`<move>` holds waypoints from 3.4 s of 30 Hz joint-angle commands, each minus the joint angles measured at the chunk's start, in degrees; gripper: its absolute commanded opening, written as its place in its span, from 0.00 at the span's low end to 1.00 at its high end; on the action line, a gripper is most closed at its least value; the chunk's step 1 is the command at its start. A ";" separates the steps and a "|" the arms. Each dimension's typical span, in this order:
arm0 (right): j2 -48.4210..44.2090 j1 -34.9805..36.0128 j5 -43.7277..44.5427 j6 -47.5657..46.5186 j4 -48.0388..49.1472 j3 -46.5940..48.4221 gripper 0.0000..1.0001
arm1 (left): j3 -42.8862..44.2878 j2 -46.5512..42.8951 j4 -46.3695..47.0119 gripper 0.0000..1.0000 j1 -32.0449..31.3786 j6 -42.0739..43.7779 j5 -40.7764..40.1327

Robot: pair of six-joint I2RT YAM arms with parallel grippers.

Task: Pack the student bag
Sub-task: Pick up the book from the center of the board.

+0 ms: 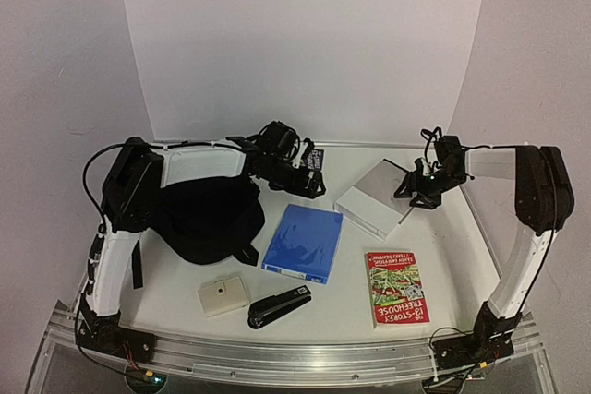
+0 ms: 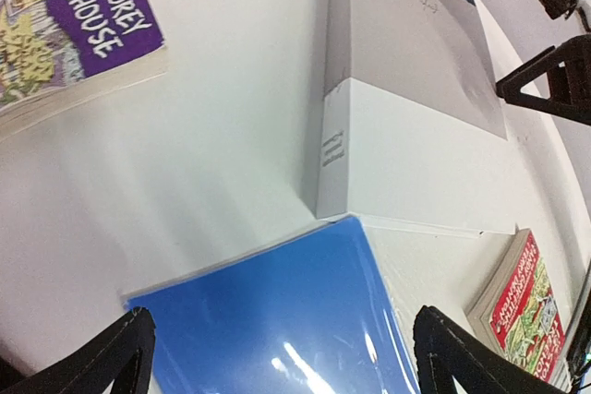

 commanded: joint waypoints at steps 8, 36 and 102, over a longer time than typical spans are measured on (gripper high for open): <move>5.87 -0.14 -1.54 2.50 2.23 -0.55 0.53 | 11.71 9.40 6.19 0.98 -0.46 -2.28 7.55; 1.64 -0.65 -11.49 5.53 9.54 -7.47 0.42 | 21.27 21.31 12.53 0.80 -0.86 -5.98 15.46; 12.39 9.59 -10.58 1.08 6.09 0.98 0.63 | -13.43 -2.95 19.36 0.91 5.26 -19.55 13.51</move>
